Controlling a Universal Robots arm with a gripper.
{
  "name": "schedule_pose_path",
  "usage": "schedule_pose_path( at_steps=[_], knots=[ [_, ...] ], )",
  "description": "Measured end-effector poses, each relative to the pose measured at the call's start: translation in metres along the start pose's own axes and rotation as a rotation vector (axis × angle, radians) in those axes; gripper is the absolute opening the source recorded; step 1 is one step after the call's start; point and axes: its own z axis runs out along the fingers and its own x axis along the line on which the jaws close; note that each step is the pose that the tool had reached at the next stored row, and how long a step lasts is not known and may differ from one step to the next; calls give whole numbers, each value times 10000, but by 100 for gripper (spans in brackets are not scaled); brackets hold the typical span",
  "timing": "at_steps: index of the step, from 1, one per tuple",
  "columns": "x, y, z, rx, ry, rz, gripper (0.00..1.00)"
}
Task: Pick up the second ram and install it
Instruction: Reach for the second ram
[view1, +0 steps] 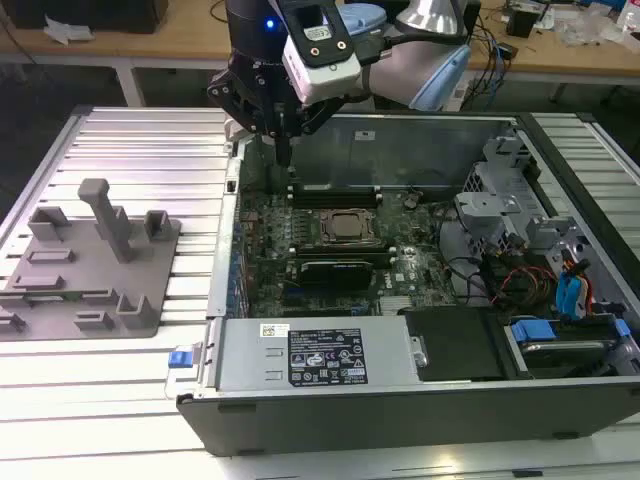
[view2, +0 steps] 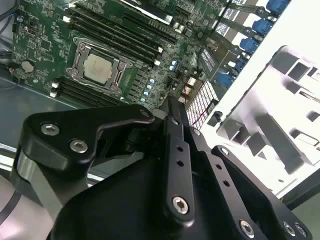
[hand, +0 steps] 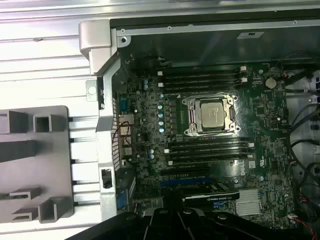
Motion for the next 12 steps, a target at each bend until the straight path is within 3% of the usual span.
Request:
schedule_pose_path(
  at_steps=[9, 10, 12],
  knots=[
    [0, 0, 0, 1, 1, 0, 8],
    [17, -2, 0, 0, -1, 1, 8],
    [152, -11, -4, 0, 0, -1, 8]
  ],
)
